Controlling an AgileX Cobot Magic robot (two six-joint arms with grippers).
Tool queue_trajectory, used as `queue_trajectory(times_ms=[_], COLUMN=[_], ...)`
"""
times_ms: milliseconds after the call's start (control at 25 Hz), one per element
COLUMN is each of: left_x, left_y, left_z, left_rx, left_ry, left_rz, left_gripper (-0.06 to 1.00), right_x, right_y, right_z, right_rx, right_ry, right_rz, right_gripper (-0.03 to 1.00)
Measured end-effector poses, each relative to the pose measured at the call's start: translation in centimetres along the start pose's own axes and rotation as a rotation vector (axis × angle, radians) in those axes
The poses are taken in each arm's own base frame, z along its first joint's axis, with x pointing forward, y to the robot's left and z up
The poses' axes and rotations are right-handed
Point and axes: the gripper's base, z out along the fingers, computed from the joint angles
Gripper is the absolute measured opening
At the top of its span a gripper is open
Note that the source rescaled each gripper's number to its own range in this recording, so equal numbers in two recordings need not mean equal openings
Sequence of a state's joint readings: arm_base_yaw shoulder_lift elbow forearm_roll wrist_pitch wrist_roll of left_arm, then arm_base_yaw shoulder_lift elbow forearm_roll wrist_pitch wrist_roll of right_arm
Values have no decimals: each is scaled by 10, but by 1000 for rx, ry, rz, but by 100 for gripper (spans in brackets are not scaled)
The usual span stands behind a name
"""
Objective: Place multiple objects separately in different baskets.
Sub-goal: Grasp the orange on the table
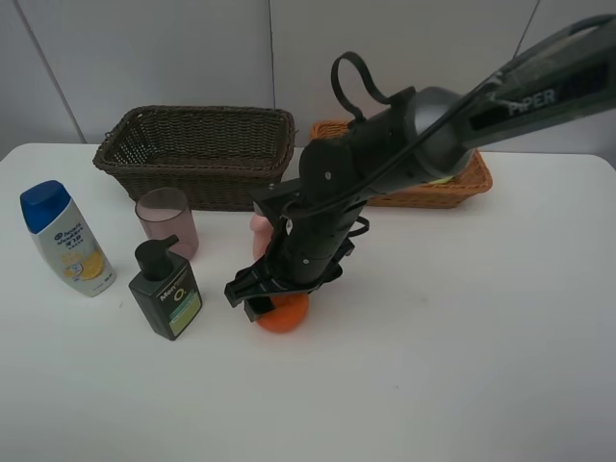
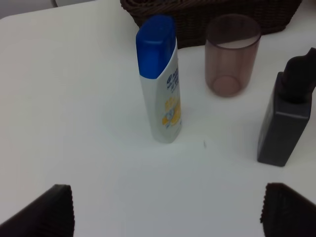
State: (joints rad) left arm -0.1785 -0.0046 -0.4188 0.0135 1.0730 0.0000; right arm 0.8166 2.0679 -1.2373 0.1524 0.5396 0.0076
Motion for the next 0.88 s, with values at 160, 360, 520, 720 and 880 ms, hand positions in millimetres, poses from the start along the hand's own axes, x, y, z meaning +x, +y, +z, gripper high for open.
queue_trajectory(times_ms=[160,360,520,720,880], left_x=[0,0,0,0,0], left_y=[0,0,0,0,0], left_z=[0,0,0,0,0], left_rx=[0,0,0,0,0], left_ry=[0,0,0,0,0], left_rz=[0,0,0,0,0], left_gripper=[100,100,100,100,100], right_x=[0,1,1,2,5], right_y=[0,0,0,0,0], right_z=[0,0,0,-1,-3], right_rx=[0,1,1,1,1], right_ry=[5,9,10,25,62], right_rz=[-1,-1,-2,-2,-3], right_gripper=[65,65,65,65,65])
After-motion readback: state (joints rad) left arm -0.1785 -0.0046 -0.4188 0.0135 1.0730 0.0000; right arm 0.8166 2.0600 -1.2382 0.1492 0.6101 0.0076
